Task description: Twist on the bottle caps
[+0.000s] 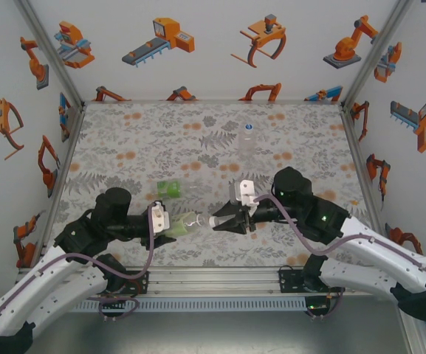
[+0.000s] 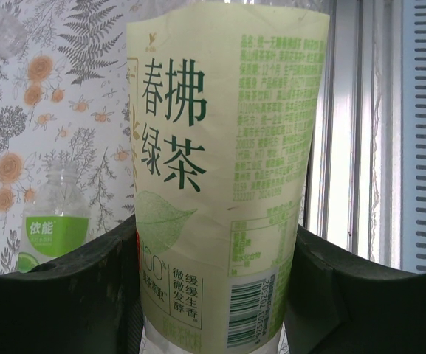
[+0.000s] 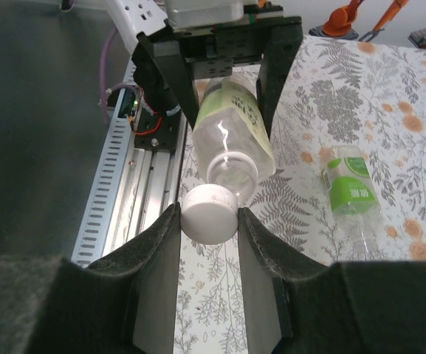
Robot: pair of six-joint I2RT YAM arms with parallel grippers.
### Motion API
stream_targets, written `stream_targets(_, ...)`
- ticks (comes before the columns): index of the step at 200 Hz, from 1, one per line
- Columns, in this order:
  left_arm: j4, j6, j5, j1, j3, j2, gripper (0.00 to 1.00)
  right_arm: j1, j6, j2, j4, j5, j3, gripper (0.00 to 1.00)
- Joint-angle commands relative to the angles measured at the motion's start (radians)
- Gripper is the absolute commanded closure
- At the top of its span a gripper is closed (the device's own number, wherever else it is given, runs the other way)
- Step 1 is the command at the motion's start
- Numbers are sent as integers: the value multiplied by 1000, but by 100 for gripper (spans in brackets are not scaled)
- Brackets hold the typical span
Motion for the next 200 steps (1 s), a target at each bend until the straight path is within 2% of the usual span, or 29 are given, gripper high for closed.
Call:
stream_targets(1, -21, -8, 5, -7, 35, 0, 100, 23, -37, 22, 50, 20, 36, 100)
stream_targets(97, -29, -1, 74, -7, 29, -27, 100, 60, -49, 80, 74, 74, 40, 100)
stream_targets(140, -24, 8, 124, -6, 28, -12, 100, 64, -62, 89, 61, 49, 50, 100)
stream_targets(200, -26, -6, 137, -6, 38, 24, 100, 76, -120, 97, -15, 36, 85, 100)
